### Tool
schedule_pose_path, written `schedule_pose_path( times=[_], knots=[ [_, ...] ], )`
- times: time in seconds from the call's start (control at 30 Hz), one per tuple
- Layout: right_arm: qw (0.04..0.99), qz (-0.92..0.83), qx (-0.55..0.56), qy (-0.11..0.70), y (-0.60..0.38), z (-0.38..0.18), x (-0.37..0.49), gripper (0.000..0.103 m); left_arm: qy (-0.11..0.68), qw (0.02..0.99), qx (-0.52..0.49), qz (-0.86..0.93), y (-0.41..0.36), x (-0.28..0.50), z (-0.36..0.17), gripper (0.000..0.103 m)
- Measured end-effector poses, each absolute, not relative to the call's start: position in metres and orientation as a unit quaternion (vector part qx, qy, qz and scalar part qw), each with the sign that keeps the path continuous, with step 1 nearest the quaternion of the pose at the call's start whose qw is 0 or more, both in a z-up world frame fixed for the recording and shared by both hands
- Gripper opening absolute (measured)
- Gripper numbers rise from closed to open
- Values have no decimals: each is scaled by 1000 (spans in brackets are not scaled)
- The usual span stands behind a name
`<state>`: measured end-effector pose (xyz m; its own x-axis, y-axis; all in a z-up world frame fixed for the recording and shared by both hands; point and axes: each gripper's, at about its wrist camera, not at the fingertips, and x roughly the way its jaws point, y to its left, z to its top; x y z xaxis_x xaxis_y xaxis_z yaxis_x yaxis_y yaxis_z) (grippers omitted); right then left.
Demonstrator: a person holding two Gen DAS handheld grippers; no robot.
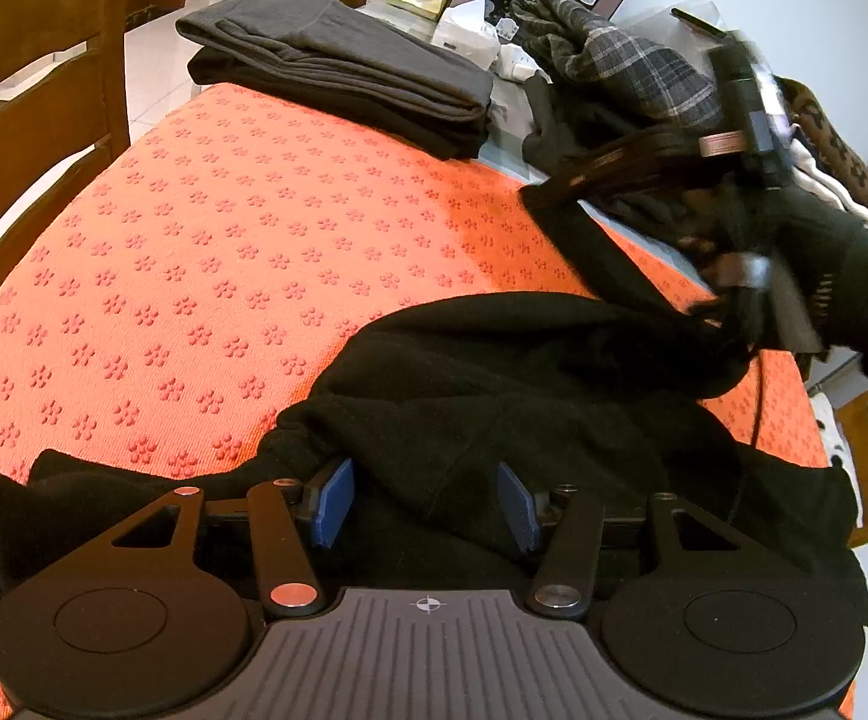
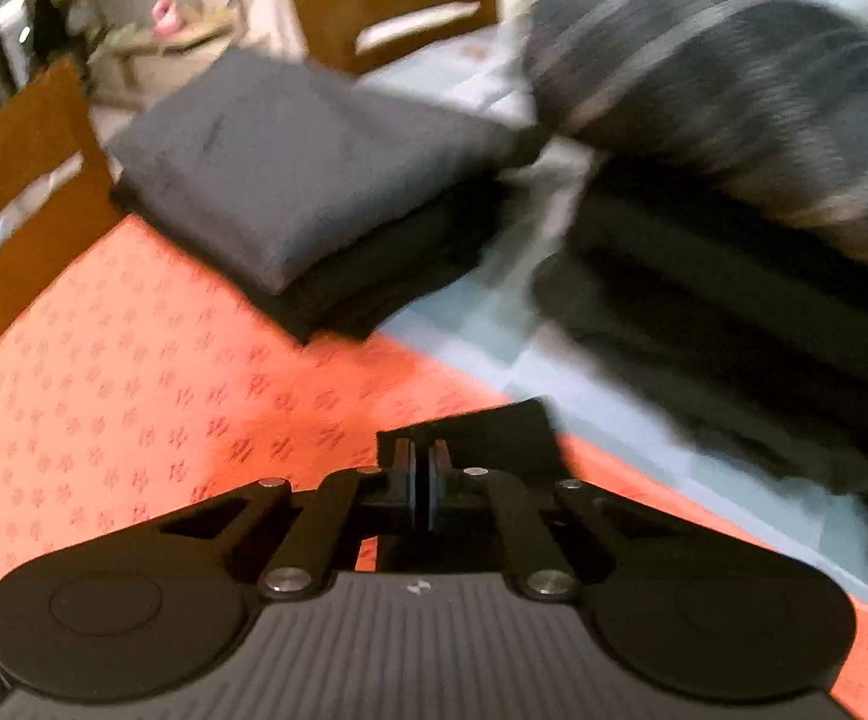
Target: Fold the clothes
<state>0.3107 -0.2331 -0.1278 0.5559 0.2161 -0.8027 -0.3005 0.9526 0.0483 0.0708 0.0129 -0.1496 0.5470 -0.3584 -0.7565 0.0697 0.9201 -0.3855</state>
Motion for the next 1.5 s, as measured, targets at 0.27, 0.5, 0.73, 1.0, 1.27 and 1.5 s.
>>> schedule_pose_path(
  times=[0.27, 0.5, 0.73, 1.0, 1.27, 1.5],
  knots=[
    [938, 56, 23, 342, -328, -29, 252, 4, 457, 868, -148, -123, 10, 70, -150, 56],
    [958, -76, 76, 265, -426, 32, 159, 4, 461, 868, -144, -117, 7, 71, -149, 56],
    [938, -187, 117, 266, -493, 21, 59, 4, 464, 870, -116, -118, 1, 73, -148, 56],
    [888, -254, 197, 329, -524, -60, -30, 5, 464, 875, -72, -122, -10, 72, -148, 57],
    [864, -270, 291, 311, -524, -90, -88, 5, 464, 876, -45, -125, -16, 74, -148, 58],
    [876, -257, 303, 273, -513, -64, -120, 5, 465, 875, -45, -125, -15, 76, -148, 58]
  ],
)
